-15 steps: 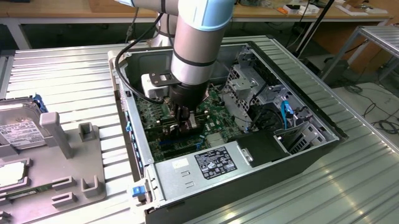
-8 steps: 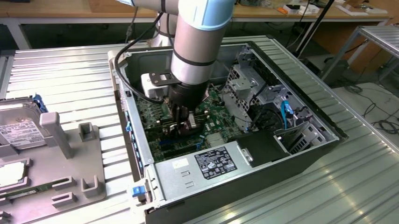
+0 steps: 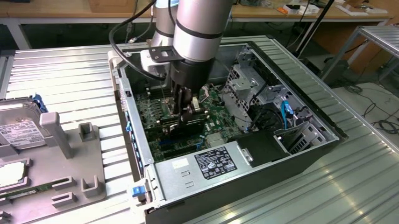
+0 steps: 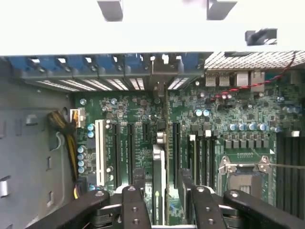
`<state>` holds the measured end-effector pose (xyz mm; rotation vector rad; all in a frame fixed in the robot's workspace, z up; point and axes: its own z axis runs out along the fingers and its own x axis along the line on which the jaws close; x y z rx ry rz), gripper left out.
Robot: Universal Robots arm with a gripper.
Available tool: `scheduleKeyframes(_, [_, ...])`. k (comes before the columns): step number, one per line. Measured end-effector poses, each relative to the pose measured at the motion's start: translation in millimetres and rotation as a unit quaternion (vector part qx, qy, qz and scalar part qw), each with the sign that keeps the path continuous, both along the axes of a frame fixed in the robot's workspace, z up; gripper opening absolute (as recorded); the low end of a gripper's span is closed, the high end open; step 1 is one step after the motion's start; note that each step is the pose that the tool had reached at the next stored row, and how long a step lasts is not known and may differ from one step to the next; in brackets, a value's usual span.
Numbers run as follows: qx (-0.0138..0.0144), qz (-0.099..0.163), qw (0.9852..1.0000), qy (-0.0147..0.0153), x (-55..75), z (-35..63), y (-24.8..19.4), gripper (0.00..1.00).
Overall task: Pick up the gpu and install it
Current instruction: 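Insert the gpu into the slot, then press down on the gpu until it lock into place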
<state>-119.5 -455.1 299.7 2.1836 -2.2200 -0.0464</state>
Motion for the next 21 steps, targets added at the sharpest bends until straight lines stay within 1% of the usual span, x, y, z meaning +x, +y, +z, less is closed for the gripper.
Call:
scheduleKeyframes(4, [0.0020,0.000,1.0000,0.0001,0.1,0.2,0.0,0.40])
scheduleKeyframes(6, [0.0037,0.000,1.0000,0.0001,0.1,0.2,0.0,0.27])
scheduleKeyframes(7, [0.0053,0.000,1.0000,0.0001,0.1,0.1,0.0,0.15])
scheduleKeyframes(8, [0.0064,0.000,1.0000,0.0001,0.1,0.1,0.0,0.11])
scheduleKeyframes(10, [0.0079,0.000,1.0000,0.0001,0.1,0.1,0.0,0.11])
scheduleKeyframes(11, [0.0091,0.000,1.0000,0.0001,0.1,0.1,0.0,0.11])
scheduleKeyframes(15, [0.0115,0.000,0.9999,0.0001,0.1,0.2,0.0,0.11])
scheduleKeyframes(17, [0.0137,0.000,0.9999,0.0001,0.1,0.1,0.0,0.11])
scheduleKeyframes(19, [0.0152,0.000,0.9999,0.0001,0.1,0.2,0.0,0.11])
scheduleKeyframes(20, [0.0168,0.000,0.9999,0.0001,0.1,0.1,0.0,0.11])
scheduleKeyframes(21, [0.0175,0.000,0.9998,0.0001,0.1,0.1,0.0,0.11])
